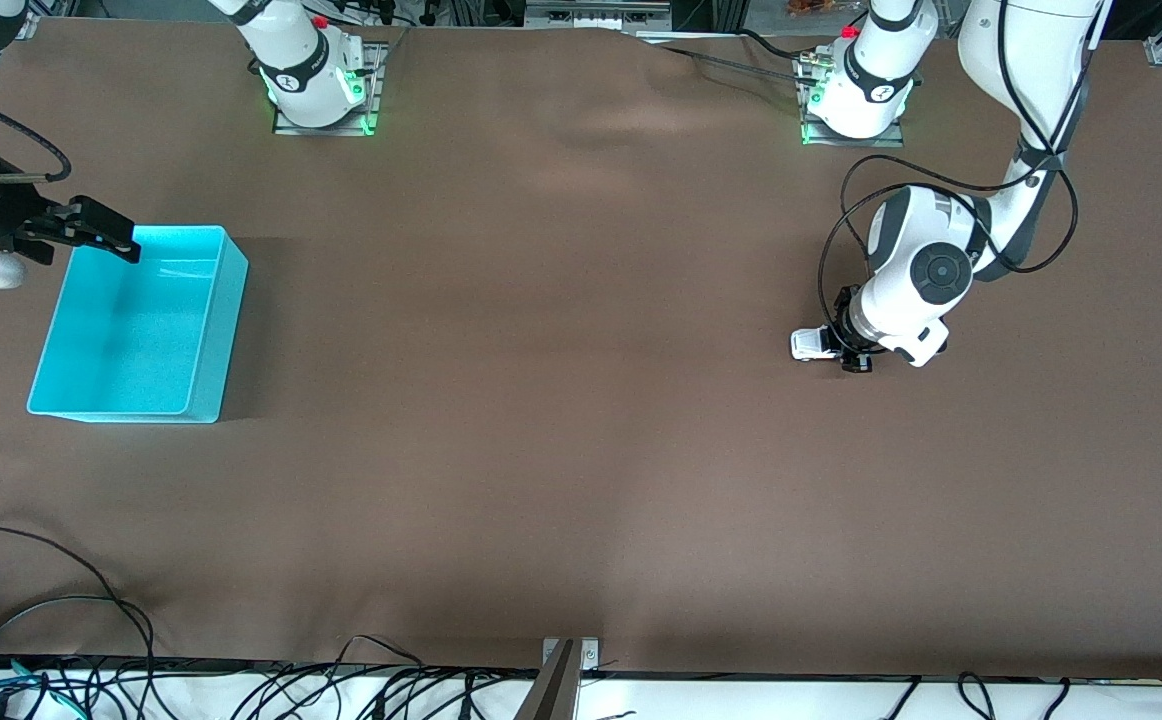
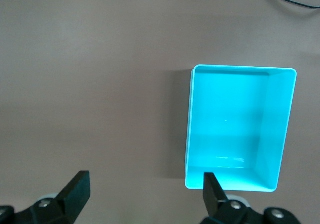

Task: Wind and store white jeep toy

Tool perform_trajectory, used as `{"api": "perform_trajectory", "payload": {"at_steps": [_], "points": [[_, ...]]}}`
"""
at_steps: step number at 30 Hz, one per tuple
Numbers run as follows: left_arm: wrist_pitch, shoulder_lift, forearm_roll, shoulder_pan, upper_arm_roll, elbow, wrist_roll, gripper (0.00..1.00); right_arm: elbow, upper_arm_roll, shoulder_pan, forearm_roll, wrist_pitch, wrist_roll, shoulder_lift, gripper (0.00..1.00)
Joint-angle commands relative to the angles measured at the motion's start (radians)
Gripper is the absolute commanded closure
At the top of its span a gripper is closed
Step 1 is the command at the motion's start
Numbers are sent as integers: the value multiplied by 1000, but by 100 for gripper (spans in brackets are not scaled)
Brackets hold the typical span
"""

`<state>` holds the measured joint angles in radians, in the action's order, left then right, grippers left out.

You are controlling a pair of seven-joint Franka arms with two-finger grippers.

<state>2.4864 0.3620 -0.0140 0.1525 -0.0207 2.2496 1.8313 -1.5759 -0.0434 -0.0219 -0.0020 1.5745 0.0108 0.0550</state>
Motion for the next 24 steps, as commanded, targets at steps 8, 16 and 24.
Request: {"api": "perform_trajectory", "payload": {"at_steps": [8, 16, 24], "points": [[29, 46, -152, -114, -1, -1, -24, 96, 25, 1, 0, 19, -21, 8, 6, 0], [29, 48, -152, -177, 1, -1, -101, 96, 25, 2, 0, 19, -21, 8, 6, 0], [31, 48, -155, -231, 1, -2, -142, 94, 25, 2, -1, 17, -21, 9, 6, 0]]}}
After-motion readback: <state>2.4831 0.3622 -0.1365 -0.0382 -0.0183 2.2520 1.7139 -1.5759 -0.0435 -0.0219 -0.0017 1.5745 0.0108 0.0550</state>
